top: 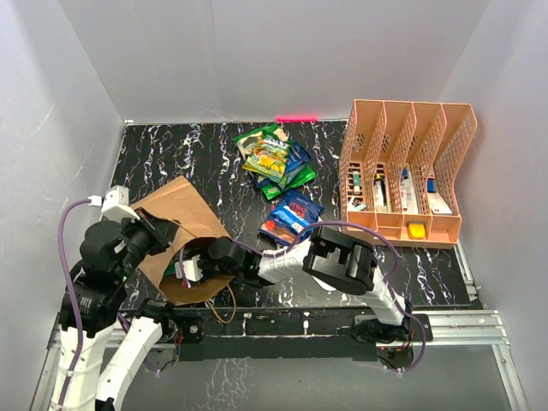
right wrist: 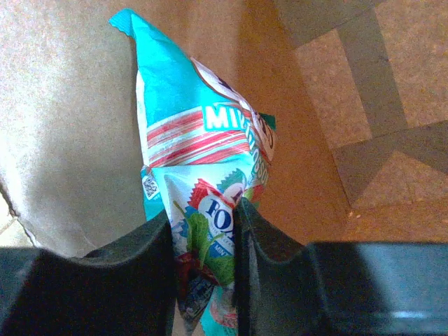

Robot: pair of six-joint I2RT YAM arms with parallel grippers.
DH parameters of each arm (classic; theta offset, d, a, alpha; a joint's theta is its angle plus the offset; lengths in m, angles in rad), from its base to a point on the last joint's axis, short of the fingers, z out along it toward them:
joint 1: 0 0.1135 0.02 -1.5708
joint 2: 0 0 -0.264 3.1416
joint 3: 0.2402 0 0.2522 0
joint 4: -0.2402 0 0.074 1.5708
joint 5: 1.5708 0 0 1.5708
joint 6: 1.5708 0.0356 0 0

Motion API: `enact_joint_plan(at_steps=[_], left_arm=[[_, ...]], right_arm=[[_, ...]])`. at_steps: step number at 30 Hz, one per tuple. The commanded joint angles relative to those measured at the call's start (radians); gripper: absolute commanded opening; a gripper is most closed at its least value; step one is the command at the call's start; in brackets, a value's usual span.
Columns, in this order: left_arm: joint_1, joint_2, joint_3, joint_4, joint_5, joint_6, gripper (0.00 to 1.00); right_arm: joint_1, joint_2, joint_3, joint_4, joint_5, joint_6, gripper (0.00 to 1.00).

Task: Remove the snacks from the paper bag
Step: Take out the snack from the paper bag, then adjust the paper bag at the center of the board.

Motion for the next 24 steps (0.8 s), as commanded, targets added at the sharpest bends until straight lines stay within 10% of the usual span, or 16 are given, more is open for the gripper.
enact_joint_plan(at_steps=[1,12,24], left_arm=[[-0.001,-0.006,0.028,0.022,-0.007,0.008,0.00],[-0.002,0.032,0.073,0.022,-0.060,0.035,0.00],[-0.001,0.027,0.046,0.073,-0.090,0.041,0.00]], right_arm=[[0.001,-0.064,0.033,-0.041,-0.008,0.052,0.27],[0.011,-0.249,-0.036,-0.136,-0.011,0.145,0.08],[0.011,-0.470,-0.153,-0.243,0.037,0.221,0.07]])
